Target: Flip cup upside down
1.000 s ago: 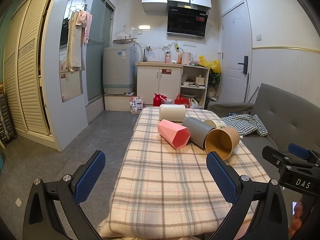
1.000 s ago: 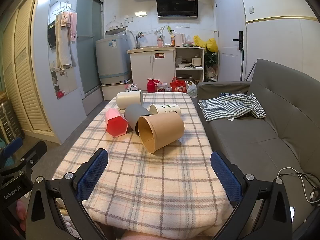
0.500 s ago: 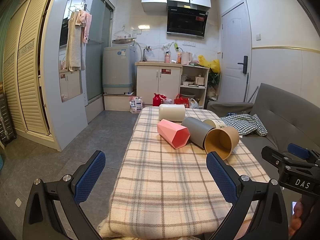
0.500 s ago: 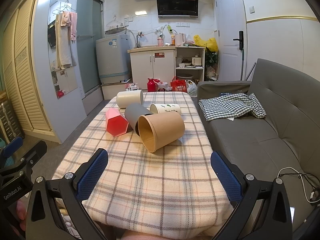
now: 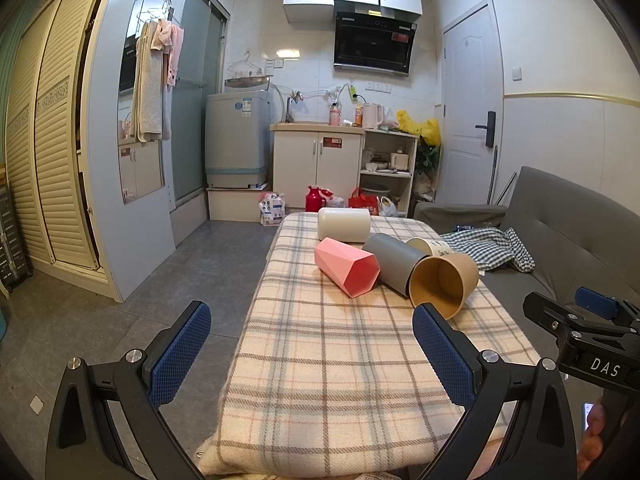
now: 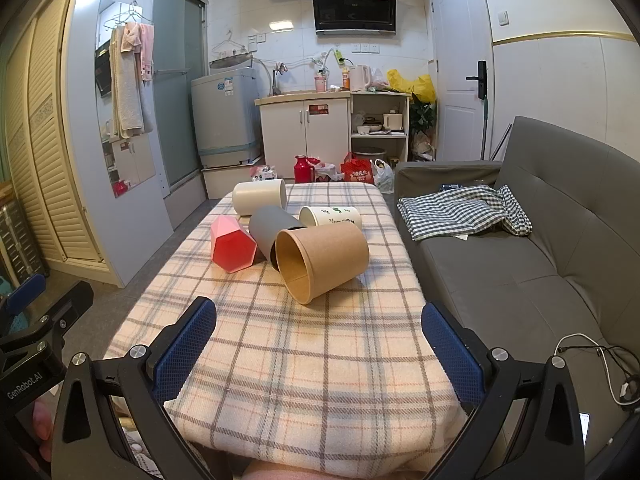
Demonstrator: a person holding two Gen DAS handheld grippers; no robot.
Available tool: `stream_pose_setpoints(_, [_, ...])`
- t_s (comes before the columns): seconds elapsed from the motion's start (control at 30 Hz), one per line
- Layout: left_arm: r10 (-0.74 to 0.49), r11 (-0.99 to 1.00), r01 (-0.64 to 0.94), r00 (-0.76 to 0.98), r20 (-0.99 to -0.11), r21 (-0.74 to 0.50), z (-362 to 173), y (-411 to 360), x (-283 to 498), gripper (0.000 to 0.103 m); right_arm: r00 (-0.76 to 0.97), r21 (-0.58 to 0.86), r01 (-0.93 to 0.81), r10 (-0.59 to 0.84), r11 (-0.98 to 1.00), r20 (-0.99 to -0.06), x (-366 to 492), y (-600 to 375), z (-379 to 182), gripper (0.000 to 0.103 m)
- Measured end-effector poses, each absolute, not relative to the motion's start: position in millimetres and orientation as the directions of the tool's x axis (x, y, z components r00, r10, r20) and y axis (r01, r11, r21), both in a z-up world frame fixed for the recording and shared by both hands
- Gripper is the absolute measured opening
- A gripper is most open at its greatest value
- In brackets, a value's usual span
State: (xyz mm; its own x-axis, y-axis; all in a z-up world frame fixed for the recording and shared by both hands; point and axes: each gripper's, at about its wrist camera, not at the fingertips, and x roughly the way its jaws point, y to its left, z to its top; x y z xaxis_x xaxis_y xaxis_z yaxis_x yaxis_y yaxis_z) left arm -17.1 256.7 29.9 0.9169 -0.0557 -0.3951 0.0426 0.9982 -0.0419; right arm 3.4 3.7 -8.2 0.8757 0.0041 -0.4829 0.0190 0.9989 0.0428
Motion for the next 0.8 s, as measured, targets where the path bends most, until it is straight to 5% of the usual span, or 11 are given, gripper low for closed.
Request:
stream_pose_setpoints(0.37, [-0.063, 0.998, 0.050, 0.914, -0.400, -0.041, 33.1, 258.1, -17.3, 0.103, 0.874, 0.040, 0.006, 0.014, 0.999, -0.487, 7.9, 7.8, -11.7, 0.103])
stream_pose_setpoints(0.8, [-0.015, 1.000, 0.015, 0.783, -0.621, -0.006, 33.1, 254.0, 57.7, 0.103, 0.687, -0.037, -0.311, 0.198, 0.950, -0.699, 114.4, 23.5, 36.3, 0.103])
